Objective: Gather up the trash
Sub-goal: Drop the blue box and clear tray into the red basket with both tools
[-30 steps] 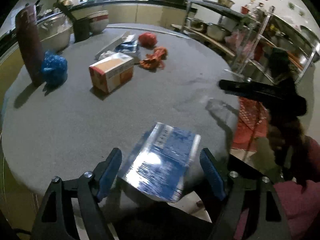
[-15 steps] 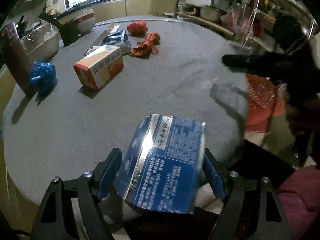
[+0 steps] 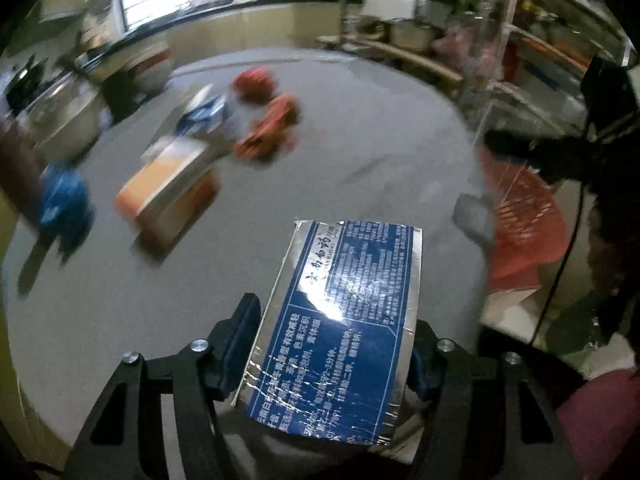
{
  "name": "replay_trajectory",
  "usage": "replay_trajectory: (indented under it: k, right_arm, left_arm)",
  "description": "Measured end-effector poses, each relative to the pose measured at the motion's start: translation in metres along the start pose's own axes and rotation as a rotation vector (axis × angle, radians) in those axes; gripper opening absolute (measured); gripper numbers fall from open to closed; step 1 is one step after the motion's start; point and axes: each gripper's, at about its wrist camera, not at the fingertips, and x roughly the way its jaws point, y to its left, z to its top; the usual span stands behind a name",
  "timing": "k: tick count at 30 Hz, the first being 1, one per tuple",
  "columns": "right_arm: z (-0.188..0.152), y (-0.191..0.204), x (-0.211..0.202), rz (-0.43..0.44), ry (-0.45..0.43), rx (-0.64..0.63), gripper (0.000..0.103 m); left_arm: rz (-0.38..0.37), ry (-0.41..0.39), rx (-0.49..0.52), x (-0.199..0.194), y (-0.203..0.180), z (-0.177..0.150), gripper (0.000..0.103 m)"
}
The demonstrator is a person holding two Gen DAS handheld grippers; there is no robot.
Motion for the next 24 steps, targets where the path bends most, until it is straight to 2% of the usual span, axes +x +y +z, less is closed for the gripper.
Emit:
replay_trajectory:
  k: [5,8,10,16,17,18,20,24]
  right_arm:
    - [-0.008,-0.067,-0.045,-0.125,-0.059,0.128,0.055]
    - [-0.019,-0.109,-0.073,-0.198,-0.091,0.216,0.057]
    - [-0.024,-0.127,-0.086,-0.226,-0.108,0.262,0.057]
    - [-0.030,-0.156,-0.106,-0.241,-0.119,0.348,0.064]
    - [-0.031,-0.158,-0.110,-0.247,-0.129,0.356,0.071]
    - [-0.031,-0.160,-0.112,-0.252,-0.140,0.364,0.075]
    - [-0.030,-0.164,-0.117,-0.239,-0.167,0.381,0.075]
    - [-0.029,-0.162,-0.119,-0.255,-0.179,0.383,0.076]
  left_arm:
    - [-0.138,-0.021,0.065,0.011,-0.048,0.046,0.065]
    - [-0.241,-0.013,0.106,0.027,-0.093,0.077,0.065]
    - [-0.268,-0.006,0.142,0.039,-0.122,0.092,0.065]
    - [-0.326,0.060,0.201,0.072,-0.188,0.118,0.066]
    - [-0.325,0.069,0.203,0.076,-0.194,0.119,0.066]
    - [-0.321,0.080,0.200,0.080,-0.196,0.121,0.066]
    - [-0.314,0.086,0.186,0.082,-0.195,0.122,0.066]
    - [-0.291,0.050,0.170,0.072,-0.183,0.119,0.067]
